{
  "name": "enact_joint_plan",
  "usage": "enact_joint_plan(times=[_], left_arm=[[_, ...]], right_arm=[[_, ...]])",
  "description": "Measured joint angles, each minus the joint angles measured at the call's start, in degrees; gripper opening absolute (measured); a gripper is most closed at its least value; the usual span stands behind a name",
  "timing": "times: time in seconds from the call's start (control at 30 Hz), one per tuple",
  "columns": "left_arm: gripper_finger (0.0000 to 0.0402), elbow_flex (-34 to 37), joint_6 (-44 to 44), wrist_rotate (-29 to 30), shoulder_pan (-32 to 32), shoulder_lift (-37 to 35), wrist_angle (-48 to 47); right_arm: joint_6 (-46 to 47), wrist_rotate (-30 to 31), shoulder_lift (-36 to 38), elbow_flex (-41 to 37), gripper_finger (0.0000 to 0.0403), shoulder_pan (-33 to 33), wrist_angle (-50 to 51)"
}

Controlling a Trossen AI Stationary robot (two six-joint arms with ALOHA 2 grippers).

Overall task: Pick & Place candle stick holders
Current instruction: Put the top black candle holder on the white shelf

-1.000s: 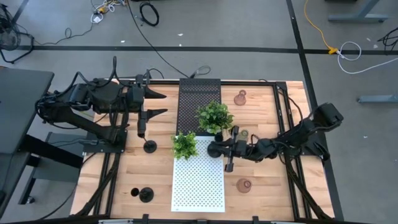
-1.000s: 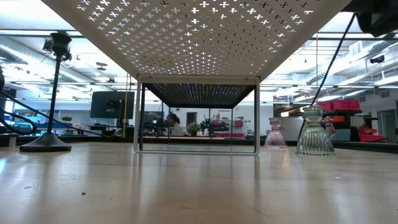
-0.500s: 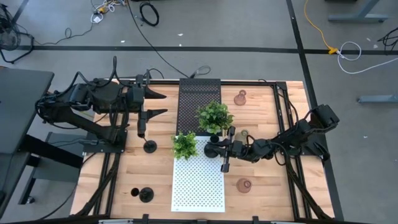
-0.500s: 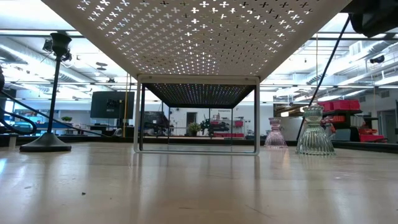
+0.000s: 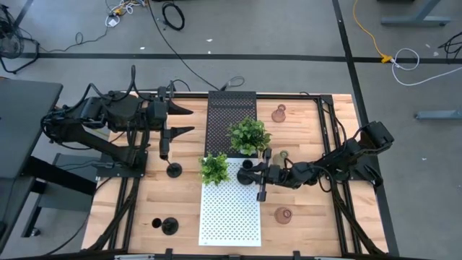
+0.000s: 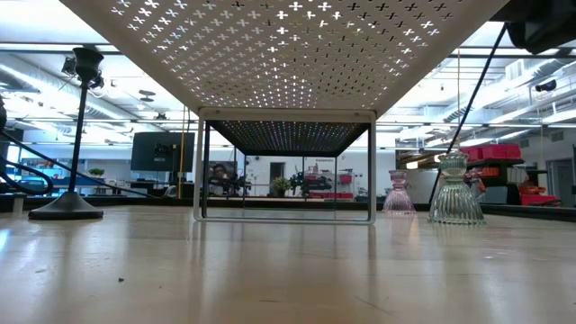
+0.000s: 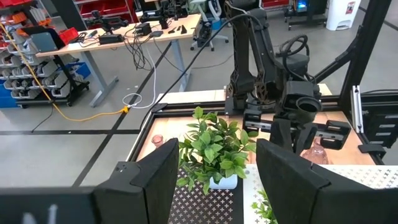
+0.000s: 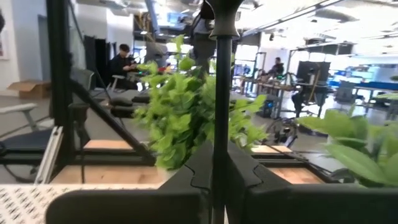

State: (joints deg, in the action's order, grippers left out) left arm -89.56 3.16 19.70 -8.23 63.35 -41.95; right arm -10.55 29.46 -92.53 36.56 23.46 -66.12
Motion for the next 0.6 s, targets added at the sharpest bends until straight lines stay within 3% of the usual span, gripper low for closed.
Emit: enact_joint_plan(times=[0.2,0.3,0.6], left_arm=[[0.0217,0.0,-0.04,0.0,0.0,0.0,0.0],[0.0217,0.0,-0.04,0.0,0.0,0.0,0.0],[0.0217,0.0,-0.07,0.0,0.0,0.0,0.0]], right_arm=[[0.66,2.67,0.0,-0.01,0.0019,0.0,0.13],[0.63,1.0,0.02,-0.01,0.0024,-0.04,-0.34],[0.44,0.52,0.04,-0.03,0.0081,-0.02,-0.09]])
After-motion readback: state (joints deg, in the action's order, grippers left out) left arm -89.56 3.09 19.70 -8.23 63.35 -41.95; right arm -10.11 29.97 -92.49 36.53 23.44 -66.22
